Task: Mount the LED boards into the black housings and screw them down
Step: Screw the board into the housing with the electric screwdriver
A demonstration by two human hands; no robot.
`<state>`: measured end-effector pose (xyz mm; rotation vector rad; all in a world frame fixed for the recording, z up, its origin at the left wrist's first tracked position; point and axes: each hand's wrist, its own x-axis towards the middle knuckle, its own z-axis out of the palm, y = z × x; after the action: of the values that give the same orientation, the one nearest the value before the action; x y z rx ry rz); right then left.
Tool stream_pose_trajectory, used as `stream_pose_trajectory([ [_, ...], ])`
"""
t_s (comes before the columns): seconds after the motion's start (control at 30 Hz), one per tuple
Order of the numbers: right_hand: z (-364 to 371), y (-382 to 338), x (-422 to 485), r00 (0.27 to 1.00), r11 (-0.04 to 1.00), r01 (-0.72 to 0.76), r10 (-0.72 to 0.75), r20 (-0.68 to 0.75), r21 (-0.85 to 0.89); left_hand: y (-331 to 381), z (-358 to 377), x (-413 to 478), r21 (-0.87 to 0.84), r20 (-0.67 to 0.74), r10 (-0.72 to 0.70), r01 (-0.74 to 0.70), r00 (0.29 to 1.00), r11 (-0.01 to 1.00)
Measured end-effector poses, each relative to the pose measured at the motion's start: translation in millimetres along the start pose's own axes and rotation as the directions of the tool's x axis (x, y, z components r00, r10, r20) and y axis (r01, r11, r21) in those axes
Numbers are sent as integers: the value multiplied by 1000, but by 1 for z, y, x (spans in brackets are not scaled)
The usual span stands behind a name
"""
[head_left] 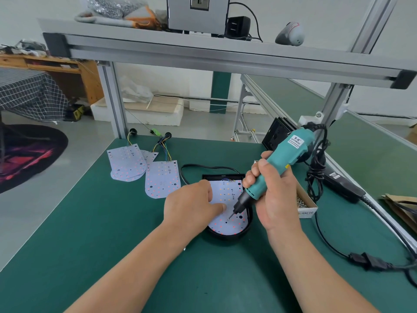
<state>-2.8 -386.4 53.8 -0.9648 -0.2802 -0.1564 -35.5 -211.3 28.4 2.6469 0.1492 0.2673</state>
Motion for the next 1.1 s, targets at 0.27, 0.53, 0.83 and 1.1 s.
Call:
stream_pose_trajectory([
  [0.27, 5, 1, -4, 997, 993, 50, -44, 57, -103, 0, 2, 0, 15, -10, 28, -28, 1000, 1000],
  [0.53, 10, 4, -11, 967, 936, 163, -88, 239, -311, 6, 5, 0, 32, -12, 61, -60, 998, 998],
  [0.83, 27, -2, -24, 913, 897, 198, -22, 407, -395, 3, 13, 5, 43, -10, 74, -73, 997, 996],
  [1.1, 28, -4, -20, 888, 884, 150, 77, 454, -443, 7, 13, 6, 44, -7, 68, -68, 998, 997],
])
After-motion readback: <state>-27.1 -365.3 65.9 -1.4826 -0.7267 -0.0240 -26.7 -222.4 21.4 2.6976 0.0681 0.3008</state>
